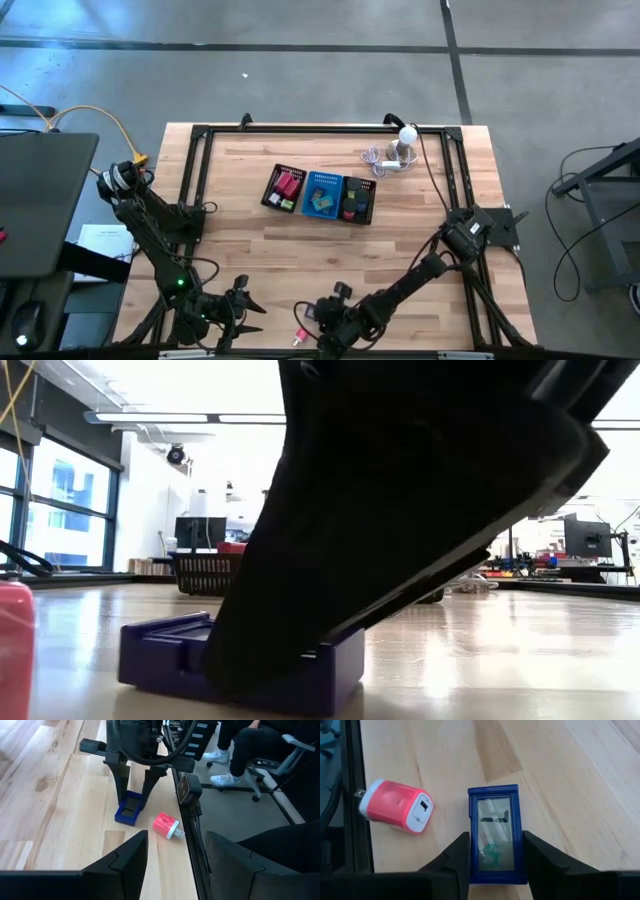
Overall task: Pick & Place Office items
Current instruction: Put the purple digital clock into the blue bin
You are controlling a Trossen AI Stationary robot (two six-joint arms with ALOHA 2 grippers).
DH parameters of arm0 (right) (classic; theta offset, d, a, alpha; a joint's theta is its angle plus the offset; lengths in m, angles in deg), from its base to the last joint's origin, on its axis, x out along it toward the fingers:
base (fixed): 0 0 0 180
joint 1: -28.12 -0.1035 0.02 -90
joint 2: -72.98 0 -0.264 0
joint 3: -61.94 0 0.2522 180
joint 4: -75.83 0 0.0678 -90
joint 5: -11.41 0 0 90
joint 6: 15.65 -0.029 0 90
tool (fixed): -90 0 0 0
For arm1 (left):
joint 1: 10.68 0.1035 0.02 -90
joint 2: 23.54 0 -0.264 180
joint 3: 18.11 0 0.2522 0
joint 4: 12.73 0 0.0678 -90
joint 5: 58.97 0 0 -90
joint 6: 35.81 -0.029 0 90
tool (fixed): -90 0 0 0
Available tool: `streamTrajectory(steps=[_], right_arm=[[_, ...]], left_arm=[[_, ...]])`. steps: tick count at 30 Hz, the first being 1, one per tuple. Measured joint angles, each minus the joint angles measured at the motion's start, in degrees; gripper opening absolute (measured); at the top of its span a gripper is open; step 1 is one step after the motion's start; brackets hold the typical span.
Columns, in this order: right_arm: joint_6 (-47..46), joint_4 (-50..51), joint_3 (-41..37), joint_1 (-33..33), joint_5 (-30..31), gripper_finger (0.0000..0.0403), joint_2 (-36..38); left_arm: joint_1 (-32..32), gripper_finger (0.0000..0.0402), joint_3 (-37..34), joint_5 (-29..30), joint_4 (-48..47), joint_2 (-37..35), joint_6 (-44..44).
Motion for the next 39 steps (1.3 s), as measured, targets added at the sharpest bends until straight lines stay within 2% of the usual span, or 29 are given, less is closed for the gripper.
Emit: streamTrajectory(steps=[13, 20, 23, 27, 34, 39], right_arm=[[6.0, 0.3, -0.3, -1.9, 5.3, 0.013, 4.1], [9.5, 2.0, -0.2, -3.3, 10.9, 0.013, 9.2], [12.1, 1.9, -0.2, -4.1, 13.0, 0.013, 11.1], [14.8, 0.5, -0.1, -4.0, 13.2, 0.013, 12.9], [20.8, -3.4, -0.1, -0.5, 6.2, 0.013, 13.0], [24.7, -5.1, -0.1, 2.5, 1.4, 0.013, 13.0]], left_arm=[[2.1, 0.0192, 0.0, 0.4, 0.0, 0.0, -5.3], [4.2, 0.0192, 0.0, 0.4, 0.5, 0.0, -13.5], [5.5, 0.0192, 0.0, 0.5, 2.4, 0.0, -21.9], [6.5, 0.0192, 0.0, 0.6, 6.2, 0.0, -39.9], [6.5, 0.0192, 0.0, 2.1, 9.5, 0.0, -74.7], [6.6, 0.0192, 0.0, 2.1, 9.3, 0.0, -90.6]])
